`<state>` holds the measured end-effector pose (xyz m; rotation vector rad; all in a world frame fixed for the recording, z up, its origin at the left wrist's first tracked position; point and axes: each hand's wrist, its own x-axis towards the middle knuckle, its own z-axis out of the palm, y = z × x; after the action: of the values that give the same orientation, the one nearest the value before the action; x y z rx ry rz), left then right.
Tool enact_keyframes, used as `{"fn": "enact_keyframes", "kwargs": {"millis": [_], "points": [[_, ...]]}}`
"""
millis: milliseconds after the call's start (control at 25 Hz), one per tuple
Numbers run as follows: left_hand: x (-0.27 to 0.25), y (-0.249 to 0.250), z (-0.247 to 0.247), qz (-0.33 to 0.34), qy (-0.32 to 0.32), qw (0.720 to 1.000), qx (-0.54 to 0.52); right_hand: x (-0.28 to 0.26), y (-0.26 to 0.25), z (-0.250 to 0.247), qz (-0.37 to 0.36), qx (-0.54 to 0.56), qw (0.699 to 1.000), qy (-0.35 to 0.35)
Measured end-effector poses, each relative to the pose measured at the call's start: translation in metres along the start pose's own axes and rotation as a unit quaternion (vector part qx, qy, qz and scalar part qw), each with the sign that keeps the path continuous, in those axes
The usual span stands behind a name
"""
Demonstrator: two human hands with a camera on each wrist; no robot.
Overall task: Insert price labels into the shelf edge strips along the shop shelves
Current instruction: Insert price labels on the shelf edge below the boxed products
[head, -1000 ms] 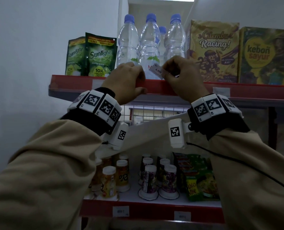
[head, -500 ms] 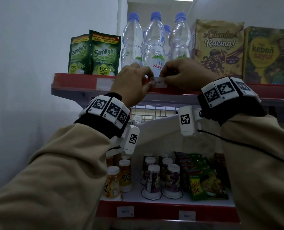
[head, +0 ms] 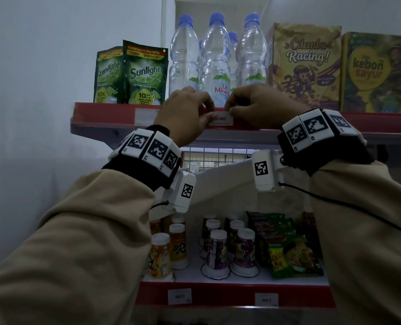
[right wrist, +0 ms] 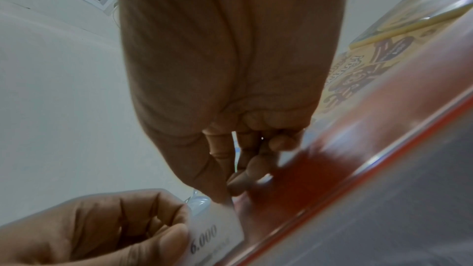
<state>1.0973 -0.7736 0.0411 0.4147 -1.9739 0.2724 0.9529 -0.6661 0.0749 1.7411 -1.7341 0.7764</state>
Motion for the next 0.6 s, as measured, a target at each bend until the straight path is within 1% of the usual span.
{"fn": "enact_keyframes", "kwargs": {"millis": [240, 440, 600], "points": [[0.0008, -0.0001, 0.0020, -0.008, 0.001, 1.000, 0.016, 0.0009, -0.0010, -0.0028, -0.020, -0.011, 1.000, -0.015], [0.0025, 0.0003, 0.0019, -0.019, -0.011, 1.000, 0.014, -0.0020, 0.0010, 0.0020, -0.034, -0.034, 0.998, 0.028], [0.0004, 0.0037, 0.0006, -0.029, 0.008, 1.000, -0.009, -0.0001, -0.0013, 0.0005, -0.032, -0.033, 0.999, 0.014]]}}
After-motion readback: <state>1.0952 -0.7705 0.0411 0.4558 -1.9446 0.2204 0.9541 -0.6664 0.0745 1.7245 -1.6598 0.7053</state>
